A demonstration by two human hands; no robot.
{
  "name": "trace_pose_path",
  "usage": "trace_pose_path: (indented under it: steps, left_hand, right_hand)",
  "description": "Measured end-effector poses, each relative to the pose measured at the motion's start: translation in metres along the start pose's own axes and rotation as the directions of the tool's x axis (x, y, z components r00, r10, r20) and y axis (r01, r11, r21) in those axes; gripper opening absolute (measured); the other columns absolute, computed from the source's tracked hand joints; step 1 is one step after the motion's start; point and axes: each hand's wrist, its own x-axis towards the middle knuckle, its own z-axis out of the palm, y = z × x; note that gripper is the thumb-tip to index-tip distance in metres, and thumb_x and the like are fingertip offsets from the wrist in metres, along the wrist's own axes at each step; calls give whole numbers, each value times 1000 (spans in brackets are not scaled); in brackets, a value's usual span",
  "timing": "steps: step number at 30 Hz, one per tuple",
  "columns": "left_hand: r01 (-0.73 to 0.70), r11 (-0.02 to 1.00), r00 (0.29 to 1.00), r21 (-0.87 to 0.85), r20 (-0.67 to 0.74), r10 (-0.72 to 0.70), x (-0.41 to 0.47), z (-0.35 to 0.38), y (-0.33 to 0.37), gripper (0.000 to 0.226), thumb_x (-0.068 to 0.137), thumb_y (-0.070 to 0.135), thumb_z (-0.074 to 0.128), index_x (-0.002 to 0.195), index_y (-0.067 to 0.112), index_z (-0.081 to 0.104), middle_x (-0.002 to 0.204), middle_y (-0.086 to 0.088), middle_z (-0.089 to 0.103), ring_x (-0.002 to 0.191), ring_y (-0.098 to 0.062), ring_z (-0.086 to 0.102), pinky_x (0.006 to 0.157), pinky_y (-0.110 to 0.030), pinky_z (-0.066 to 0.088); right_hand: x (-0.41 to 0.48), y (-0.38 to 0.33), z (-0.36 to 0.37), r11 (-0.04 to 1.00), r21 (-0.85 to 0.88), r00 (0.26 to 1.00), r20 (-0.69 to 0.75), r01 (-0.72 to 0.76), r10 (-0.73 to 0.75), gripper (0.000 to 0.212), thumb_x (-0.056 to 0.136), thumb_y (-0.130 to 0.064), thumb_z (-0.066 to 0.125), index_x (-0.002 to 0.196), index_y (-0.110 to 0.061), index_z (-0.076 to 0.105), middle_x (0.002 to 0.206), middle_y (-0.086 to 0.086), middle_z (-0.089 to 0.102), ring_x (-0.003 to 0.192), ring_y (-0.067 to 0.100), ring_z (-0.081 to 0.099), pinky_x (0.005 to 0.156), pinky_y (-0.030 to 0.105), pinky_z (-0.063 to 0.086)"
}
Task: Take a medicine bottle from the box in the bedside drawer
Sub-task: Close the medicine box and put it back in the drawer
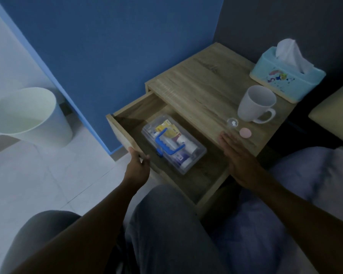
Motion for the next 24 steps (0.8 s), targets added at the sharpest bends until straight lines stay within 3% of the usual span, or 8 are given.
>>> trace_pose_path:
  steps: [7,13,18,21,24]
  left_hand:
    - [-117,989,986,-89,111,127,13,27,17,80,98,42,46,155,24,-7,156,-3,36,137,-22,44,93,-23,39]
    - [-213,966,964,-148,127,233,24,52,42,80,102,31,43,153,15,-17,156,-8,29,134,-15,39,102,-28,38]
    - [-185,965,960,-187,174,218,42,70,64,83,101,27,43,150,16,-23,157,-15,20,142,-31,33,112,-47,38]
    - [-150,972,964,-182,189,185,49,82,74,86,102,31,41,149,17,-28,160,-15,14,144,-34,28,114,-49,34]
    - [-169,975,965,-143,179,193,55,93,84,87,102,34,37,148,12,-32,164,-14,3,149,-34,16,119,-52,26]
  right_hand:
    - [3,4,8,1000,-25,998,-63,9,-11,62,90,6,55,150,0,38,159,18,32,150,33,28,119,55,30]
    - [3,10,17,1000,-30,995,-102,3,-6,59,93,-6,50,151,-3,38,159,16,34,149,32,31,117,56,32]
    - [4,3,24,999,-6,981,-189,-43,41,55,95,-2,49,149,-4,43,158,14,38,148,29,33,118,51,33]
    - [7,-2,29,993,42,960,-257,-107,114,50,99,-17,36,147,-7,47,156,8,42,148,21,35,120,43,31]
    - [8,-3,33,992,69,943,-309,-105,121,48,100,-18,37,145,-7,50,153,8,46,146,20,38,117,45,36]
